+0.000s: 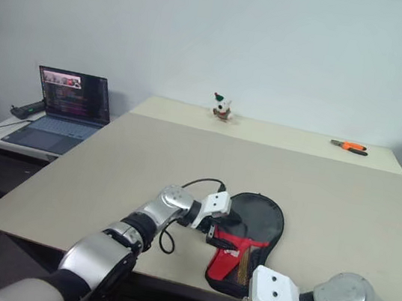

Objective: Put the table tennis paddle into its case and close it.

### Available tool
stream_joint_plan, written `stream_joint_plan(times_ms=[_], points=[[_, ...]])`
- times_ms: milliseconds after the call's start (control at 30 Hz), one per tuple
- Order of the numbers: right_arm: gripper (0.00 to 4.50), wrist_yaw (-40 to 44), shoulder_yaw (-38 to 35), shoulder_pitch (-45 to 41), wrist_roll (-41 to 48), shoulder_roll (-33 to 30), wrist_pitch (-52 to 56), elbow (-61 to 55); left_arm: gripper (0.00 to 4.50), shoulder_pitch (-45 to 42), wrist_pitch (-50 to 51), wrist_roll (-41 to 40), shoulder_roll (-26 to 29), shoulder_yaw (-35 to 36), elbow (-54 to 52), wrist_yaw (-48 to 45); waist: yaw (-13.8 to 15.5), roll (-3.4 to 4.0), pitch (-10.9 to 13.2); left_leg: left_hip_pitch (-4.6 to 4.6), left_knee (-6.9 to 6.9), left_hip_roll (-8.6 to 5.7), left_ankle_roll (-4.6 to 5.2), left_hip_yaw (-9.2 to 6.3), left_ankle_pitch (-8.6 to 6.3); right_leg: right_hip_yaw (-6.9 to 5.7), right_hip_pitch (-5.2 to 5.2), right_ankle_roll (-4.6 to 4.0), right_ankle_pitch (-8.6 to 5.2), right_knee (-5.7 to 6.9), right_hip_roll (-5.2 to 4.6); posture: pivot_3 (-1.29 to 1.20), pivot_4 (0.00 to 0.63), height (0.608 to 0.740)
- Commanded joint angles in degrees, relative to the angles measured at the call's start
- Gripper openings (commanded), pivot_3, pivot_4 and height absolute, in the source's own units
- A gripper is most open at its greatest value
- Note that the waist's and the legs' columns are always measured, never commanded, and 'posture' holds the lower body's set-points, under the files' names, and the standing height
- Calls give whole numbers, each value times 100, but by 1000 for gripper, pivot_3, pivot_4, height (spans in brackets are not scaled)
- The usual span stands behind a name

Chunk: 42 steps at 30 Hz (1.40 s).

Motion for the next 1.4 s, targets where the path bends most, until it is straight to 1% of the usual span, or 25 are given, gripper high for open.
stream_joint_plan(times_ms=[33,100,133,167,233,400,633,667,733,800,833,900,1000,1067,1167,1233,1333,1400], points=[[44,125,400,-143,300,220,-249,-533,4500,145,72,355,-34,-235,127,412,0,0,0,0,0,0,0,-1,0,-1,0,0,0,0,0,0,150,740],[44,-27,528,-260,117,297,-243,-464,4500,174,45,345,4,-233,108,365,-3,1,0,0,-1,0,0,-2,0,-3,0,0,0,0,-1,0,150,740],[44,-4,528,-301,166,296,-185,-415,4500,187,35,339,21,-232,96,342,-3,1,0,0,-2,0,0,-1,0,-5,-1,0,0,0,-1,0,150,740],[251,-7,479,-335,182,302,-165,-299,4500,197,28,334,30,-232,84,324,-3,0,0,-1,-2,0,0,-2,0,-5,-1,0,0,0,-1,0,150,740],[719,92,387,-372,212,243,-212,-138,4500,229,9,316,47,-228,49,283,-7,0,0,-1,-2,0,0,-3,0,-5,-1,0,-1,0,-2,0,150,740],[2423,108,337,-549,71,223,-378,178,4500,328,-52,234,102,-188,-64,143,-48,-2,1,0,-2,0,1,1,1,-6,-1,1,0,0,-2,0,150,740],[2423,46,86,-976,-182,298,-787,1122,4500,524,-28,-200,235,67,-548,-302,-67,-5,4,-4,-11,3,1,9,0,-1,-13,0,0,0,-1,0,150,740],[2423,7,28,-1080,-245,357,-892,1350,4500,609,-4,-342,313,132,-785,-449,-70,-5,4,-7,-15,4,2,12,0,0,-19,-1,-1,0,0,0,150,740],[2423,-216,-174,-1466,-488,720,-1358,2280,4500,945,418,-890,654,429,-1823,-833,-122,-9,10,-19,-22,5,3,19,1,5,-38,-2,-1,2,2,0,150,740],[2423,-488,-273,-1837,-773,1215,-1895,3258,4500,1416,1288,-1466,1024,804,-3163,-872,-253,-14,20,-43,-24,8,3,30,1,17,-76,-7,0,22,5,0,150,740],[2423,-553,-303,-1974,-880,1420,-2129,3725,4500,1657,1868,-1727,1100,939,-3825,-749,-290,-13,27,-65,-23,10,3,43,2,34,-119,-21,8,46,7,0,150,740],[2423,-639,-255,-2266,-1281,1765,-2852,4733,4500,2205,2629,-2028,1329,1071,-5050,-535,-355,-8,32,-90,-17,18,1,35,5,29,-144,-44,21,54,16,0,150,740],[2423,-581,-343,-2682,-1551,2105,-3514,6079,4500,2906,3416,-2292,1647,1337,-6452,-35,-363,6,40,-89,-20,20,0,36,5,32,-144,-53,15,54,23,0,150,740],[2423,-531,-396,-2902,-1699,2236,-3871,6750,4500,3256,3793,-2468,1845,1641,-7078,344,-362,17,47,-89,-22,22,1,42,5,36,-145,-55,15,50,24,0,150,740],[2423,-332,-550,-3235,-1867,2189,-4451,7912,4500,3502,4233,-2607,1818,1842,-7687,1036,-328,24,54,-89,-21,24,2,46,4,37,-148,-55,15,52,29,0,150,740],[2423,-445,-660,-3352,-1954,2173,-4594,8320,4500,3931,4381,-2770,1979,2131,-8107,1215,-335,24,54,-89,-17,22,2,49,4,38,-145,-54,16,53,42,0,150,740],[2423,-345,-824,-3640,-2063,1991,-4867,9077,4500,4011,4437,-2683,2033,1929,-8260,1457,-332,28,57,-84,-18,25,3,63,4,47,-144,-54,17,53,42,0,150,740],[2423,-279,-855,-3685,-2108,1934,-4905,9149,4500,4048,4421,-2752,2144,1980,-8230,1492,-316,29,58,-85,-16,24,2,75,4,42,-144,-55,17,56,43,0,150,740]])
